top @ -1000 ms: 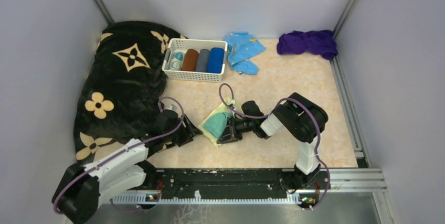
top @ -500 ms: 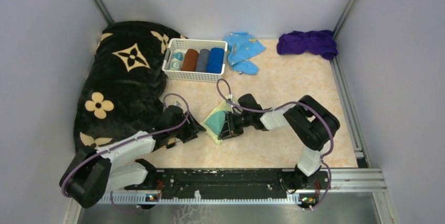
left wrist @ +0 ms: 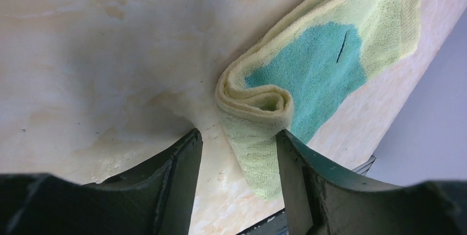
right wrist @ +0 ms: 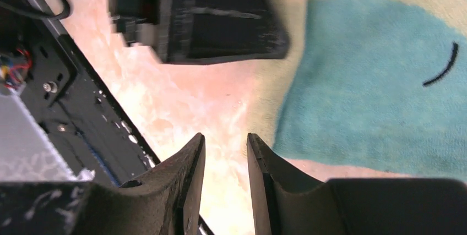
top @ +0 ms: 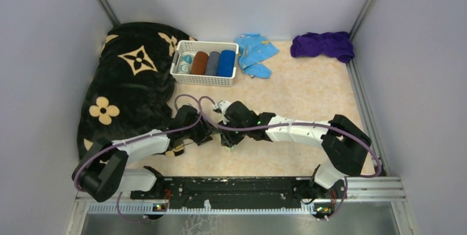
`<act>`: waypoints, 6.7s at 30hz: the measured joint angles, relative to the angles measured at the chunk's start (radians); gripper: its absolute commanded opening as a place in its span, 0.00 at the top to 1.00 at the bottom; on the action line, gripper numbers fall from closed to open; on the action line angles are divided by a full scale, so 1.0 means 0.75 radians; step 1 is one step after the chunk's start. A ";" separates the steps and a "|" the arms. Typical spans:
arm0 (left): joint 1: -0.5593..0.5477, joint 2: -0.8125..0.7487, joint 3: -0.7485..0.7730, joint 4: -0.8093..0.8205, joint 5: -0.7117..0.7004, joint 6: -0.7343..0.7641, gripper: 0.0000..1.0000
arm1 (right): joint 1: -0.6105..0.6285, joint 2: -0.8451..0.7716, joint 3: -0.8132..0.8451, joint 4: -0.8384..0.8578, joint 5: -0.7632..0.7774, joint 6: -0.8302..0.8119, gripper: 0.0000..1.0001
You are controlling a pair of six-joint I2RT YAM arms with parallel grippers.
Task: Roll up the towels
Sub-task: Roll the towel at the center of the board.
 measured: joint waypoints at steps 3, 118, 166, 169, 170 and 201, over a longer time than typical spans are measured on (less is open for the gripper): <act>0.000 0.027 0.010 0.007 0.003 -0.026 0.44 | 0.128 -0.002 0.033 -0.049 0.163 -0.092 0.65; 0.067 0.136 0.104 -0.137 0.135 0.019 0.81 | 0.333 -0.023 -0.043 0.026 0.454 -0.248 0.50; 0.068 -0.108 -0.095 0.062 0.176 0.131 0.33 | -0.373 0.401 -0.295 0.851 -0.831 0.476 0.99; 0.067 -0.027 -0.061 0.108 0.182 0.131 0.40 | -0.377 0.401 -0.305 0.844 -0.825 0.484 0.93; 0.067 0.008 -0.047 0.124 0.190 0.133 0.43 | -0.377 0.398 -0.305 0.835 -0.819 0.484 0.90; -0.035 0.253 0.214 -0.048 0.114 0.202 0.54 | 0.450 0.238 0.115 -0.163 0.926 -0.215 0.56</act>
